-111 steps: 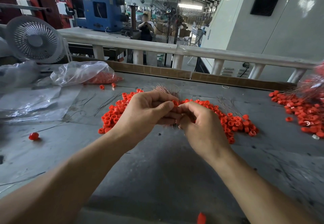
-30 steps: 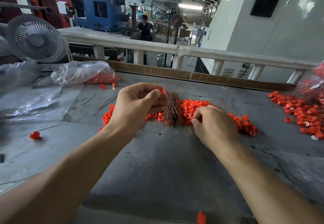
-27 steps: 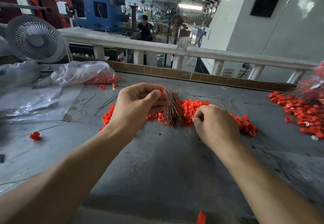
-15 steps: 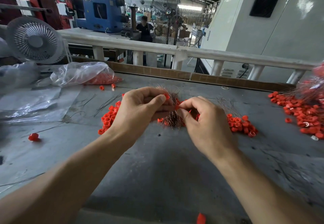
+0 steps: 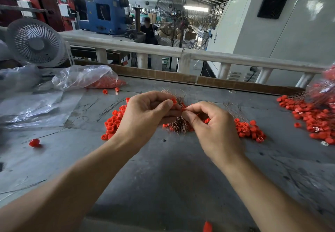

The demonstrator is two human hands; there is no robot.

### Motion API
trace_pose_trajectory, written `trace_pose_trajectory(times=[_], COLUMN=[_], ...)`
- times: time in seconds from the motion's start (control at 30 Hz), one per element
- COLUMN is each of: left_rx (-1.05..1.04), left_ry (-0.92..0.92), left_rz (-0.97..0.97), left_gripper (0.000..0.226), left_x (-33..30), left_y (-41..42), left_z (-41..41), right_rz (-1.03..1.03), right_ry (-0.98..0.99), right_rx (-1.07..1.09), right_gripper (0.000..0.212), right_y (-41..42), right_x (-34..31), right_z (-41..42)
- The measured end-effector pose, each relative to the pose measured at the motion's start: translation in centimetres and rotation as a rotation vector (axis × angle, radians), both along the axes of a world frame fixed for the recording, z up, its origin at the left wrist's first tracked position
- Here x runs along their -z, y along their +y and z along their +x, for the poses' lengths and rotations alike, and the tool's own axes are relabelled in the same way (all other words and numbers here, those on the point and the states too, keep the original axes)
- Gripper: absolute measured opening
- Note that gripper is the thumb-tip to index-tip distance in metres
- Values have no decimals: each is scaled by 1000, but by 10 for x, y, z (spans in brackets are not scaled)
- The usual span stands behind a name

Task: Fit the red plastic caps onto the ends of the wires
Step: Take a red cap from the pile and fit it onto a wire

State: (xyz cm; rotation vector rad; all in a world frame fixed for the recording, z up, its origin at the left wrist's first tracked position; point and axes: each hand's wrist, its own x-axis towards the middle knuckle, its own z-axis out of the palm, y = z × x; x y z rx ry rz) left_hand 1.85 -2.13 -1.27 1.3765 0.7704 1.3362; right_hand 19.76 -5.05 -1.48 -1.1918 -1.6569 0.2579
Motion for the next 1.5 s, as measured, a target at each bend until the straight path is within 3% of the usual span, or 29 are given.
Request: trace_pose_trajectory(times=[0.3,0.77,0.93,1.1,1.5], left_rx=[-1,-2,4,3,6], left_ry=[8,8,9,9,34], left_rz=[56,63,74,79,55], left_gripper=[14,15,14,15,14], left_x=[0,-3,-2,-3,-1], left_y=[1,-3,-4,-4,-4], left_z=[0,2,1,1,6], right_rz=[-107,-92,-116,-112,-151], right_ry=[223,285,297,335,638], right_rx=[-115,-167,-182,-181,-269], right_gripper=[16,19,6,9,13], right_y=[2,2,2,3,2], right_x=[3,4,5,2,-3], right_z=[-2,-1,0,0,-3])
